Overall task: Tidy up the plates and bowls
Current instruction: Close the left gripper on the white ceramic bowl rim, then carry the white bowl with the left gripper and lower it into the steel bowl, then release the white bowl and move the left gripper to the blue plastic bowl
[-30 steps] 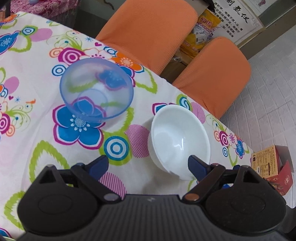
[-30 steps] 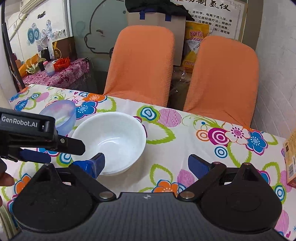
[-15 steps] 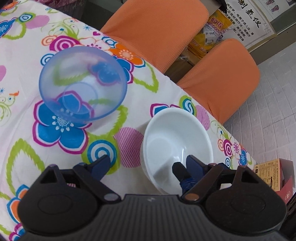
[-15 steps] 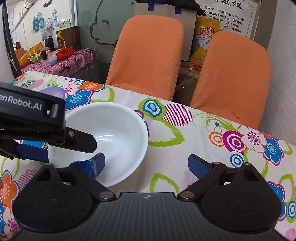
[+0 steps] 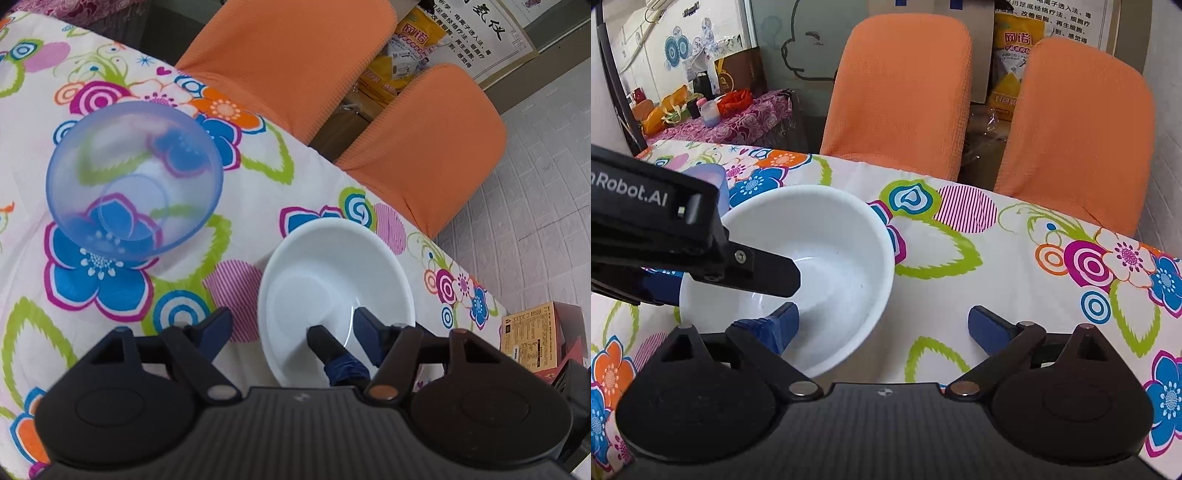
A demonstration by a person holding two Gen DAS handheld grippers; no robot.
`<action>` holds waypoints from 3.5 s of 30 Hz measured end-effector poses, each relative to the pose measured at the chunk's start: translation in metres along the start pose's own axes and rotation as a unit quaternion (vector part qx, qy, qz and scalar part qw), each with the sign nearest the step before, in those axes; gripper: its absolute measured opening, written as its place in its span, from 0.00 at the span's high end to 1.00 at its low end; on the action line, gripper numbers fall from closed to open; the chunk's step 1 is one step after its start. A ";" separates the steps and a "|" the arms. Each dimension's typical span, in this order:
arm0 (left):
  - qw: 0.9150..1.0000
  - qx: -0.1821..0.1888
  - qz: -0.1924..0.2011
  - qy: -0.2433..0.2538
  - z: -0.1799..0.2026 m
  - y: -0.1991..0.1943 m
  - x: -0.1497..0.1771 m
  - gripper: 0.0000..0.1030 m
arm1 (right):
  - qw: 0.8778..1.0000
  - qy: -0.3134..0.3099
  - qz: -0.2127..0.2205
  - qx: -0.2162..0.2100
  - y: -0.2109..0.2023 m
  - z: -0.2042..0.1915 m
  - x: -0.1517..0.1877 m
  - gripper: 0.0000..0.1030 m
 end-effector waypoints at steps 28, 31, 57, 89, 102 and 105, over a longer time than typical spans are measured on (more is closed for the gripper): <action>0.999 0.009 -0.028 0.037 0.002 0.008 -0.001 0.92 | 0.999 -0.010 0.005 -0.052 -0.010 -0.021 0.000 0.27; 0.999 0.006 -0.021 0.040 0.001 0.005 -0.003 0.91 | 0.999 0.011 0.013 -0.029 -0.012 -0.004 0.001 0.27; 0.997 0.021 -0.070 0.038 0.008 -0.013 0.027 0.92 | 0.997 0.035 -0.004 -0.066 -0.042 -0.026 0.026 0.44; 0.987 0.061 -0.102 0.107 -0.003 -0.137 0.237 0.76 | 0.997 0.069 0.000 -0.044 -0.198 -0.075 0.183 0.42; 0.983 0.102 -0.047 0.144 0.003 -0.180 0.202 0.49 | 0.992 0.112 0.050 -0.011 -0.217 -0.039 0.172 0.42; 0.984 0.093 -0.033 0.145 -0.007 -0.186 0.188 0.49 | 0.990 0.132 0.054 -0.010 -0.217 -0.031 0.168 0.41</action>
Point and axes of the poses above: each gripper's, at about its wrist camera, not at the fingertips, and y roughly the way its jaws point, z to its right, x to its underside, the point moved 9 cm from there along y, roughly the way its jaws point, and after that the axes turned 2 degrees about -y, right-handed, at the moved point
